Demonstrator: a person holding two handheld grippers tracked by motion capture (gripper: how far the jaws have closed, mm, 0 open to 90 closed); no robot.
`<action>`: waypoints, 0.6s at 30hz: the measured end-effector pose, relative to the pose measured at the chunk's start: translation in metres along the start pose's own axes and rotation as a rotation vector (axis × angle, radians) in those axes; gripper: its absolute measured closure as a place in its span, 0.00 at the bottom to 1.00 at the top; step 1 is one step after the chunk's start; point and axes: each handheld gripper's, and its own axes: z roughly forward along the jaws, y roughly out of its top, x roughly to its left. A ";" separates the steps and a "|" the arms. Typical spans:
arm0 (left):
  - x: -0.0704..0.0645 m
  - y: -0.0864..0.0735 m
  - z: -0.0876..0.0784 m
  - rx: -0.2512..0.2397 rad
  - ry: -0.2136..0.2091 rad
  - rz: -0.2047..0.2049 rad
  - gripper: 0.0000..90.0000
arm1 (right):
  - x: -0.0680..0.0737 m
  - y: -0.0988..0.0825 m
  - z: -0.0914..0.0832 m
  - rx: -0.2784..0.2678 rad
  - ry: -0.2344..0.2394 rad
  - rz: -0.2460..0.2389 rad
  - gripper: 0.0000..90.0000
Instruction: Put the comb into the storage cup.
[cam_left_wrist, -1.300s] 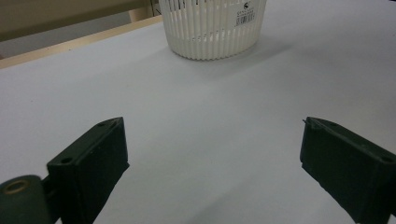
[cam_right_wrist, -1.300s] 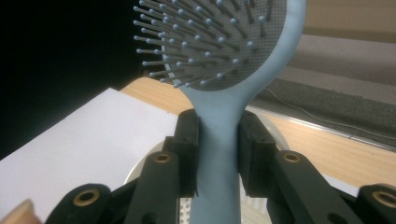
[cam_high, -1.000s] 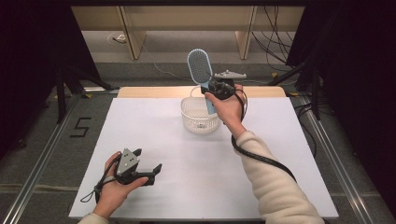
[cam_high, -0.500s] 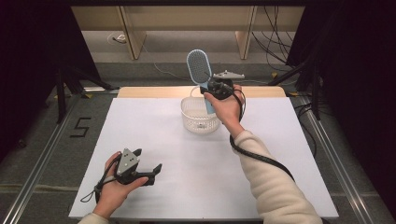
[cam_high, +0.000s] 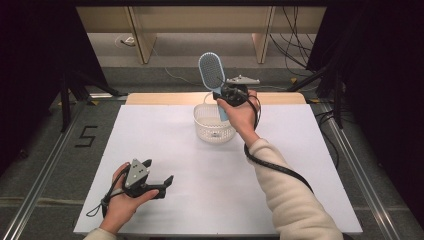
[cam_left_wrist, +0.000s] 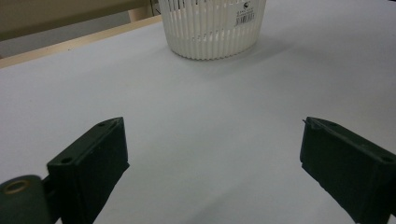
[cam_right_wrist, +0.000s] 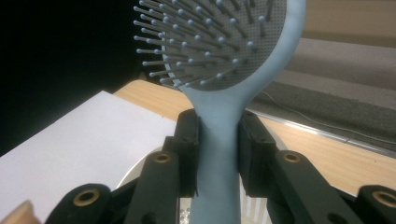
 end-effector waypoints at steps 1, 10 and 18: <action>0.000 0.000 0.000 -0.001 0.000 0.000 0.08 | 0.000 0.000 0.000 0.000 0.000 0.000 0.80; 0.000 0.000 0.000 0.002 0.000 -0.001 0.08 | 0.000 -0.003 0.004 0.003 -0.010 -0.027 0.80; 0.000 0.000 0.000 0.000 0.003 -0.002 0.08 | 0.002 -0.006 0.007 0.004 -0.015 -0.042 0.80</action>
